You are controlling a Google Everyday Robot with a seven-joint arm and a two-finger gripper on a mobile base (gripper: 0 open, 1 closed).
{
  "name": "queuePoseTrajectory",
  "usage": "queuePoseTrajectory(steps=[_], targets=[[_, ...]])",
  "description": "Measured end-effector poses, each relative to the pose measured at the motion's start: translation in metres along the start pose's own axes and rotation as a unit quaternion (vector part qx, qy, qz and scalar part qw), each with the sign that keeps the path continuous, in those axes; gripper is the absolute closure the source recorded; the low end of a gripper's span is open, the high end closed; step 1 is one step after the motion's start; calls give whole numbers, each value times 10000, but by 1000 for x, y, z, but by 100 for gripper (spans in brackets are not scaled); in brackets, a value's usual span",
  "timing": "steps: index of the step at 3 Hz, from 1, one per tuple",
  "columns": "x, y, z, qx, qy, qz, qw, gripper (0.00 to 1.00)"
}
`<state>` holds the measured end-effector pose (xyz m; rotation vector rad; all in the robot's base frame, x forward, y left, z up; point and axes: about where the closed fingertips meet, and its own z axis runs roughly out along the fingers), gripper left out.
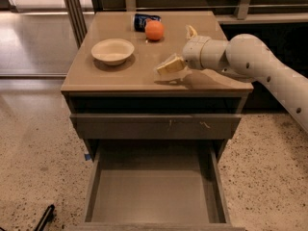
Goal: Pick orange from middle drawer and place on counter
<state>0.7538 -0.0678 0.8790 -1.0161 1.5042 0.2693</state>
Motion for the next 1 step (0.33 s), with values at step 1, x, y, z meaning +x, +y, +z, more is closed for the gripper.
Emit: queuePoseTrajectory(steps=[1], targets=[[0, 0, 0, 0, 0, 0, 10000, 0]])
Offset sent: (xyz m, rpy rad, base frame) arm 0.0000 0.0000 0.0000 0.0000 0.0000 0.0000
